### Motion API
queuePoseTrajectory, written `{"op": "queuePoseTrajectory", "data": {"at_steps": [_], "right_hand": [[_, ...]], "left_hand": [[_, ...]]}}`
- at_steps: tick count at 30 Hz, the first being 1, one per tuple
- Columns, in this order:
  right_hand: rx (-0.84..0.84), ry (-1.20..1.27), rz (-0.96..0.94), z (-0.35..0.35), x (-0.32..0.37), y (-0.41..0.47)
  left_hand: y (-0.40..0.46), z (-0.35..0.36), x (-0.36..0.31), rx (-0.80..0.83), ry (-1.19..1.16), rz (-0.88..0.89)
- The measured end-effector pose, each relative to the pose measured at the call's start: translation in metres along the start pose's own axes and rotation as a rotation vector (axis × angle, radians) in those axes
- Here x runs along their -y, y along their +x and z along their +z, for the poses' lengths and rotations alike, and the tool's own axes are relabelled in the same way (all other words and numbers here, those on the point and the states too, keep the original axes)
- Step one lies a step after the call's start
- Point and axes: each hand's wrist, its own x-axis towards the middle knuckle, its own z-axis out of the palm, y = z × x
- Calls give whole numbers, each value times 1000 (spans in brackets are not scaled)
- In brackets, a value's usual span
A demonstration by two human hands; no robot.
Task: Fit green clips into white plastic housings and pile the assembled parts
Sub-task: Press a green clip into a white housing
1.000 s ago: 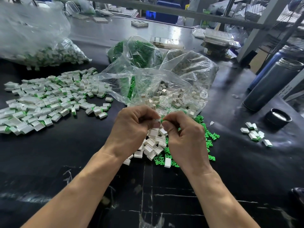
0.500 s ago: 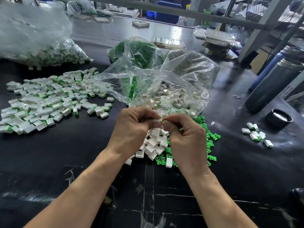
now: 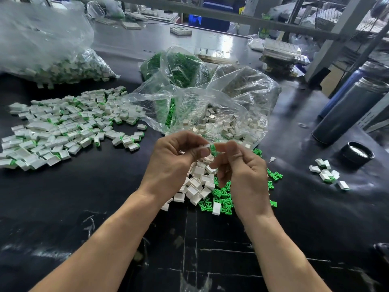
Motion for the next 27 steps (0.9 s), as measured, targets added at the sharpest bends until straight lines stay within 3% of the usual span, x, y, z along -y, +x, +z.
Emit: {"op": "queuePoseTrajectory", "data": {"at_steps": [6,11,17,27], "right_hand": [[88,-13,146,9,1,-2],[57,85,191,15,4,-7],[36,113,191,18,5,-8],[-76,-15,70,26,-8,-4]], "left_hand": [[-2,5,0,90,28,-25],[-4,12,1,166,55,-16],[-6,13,0,218,-61,-45],[-7,14,3,175,11,-57]]}}
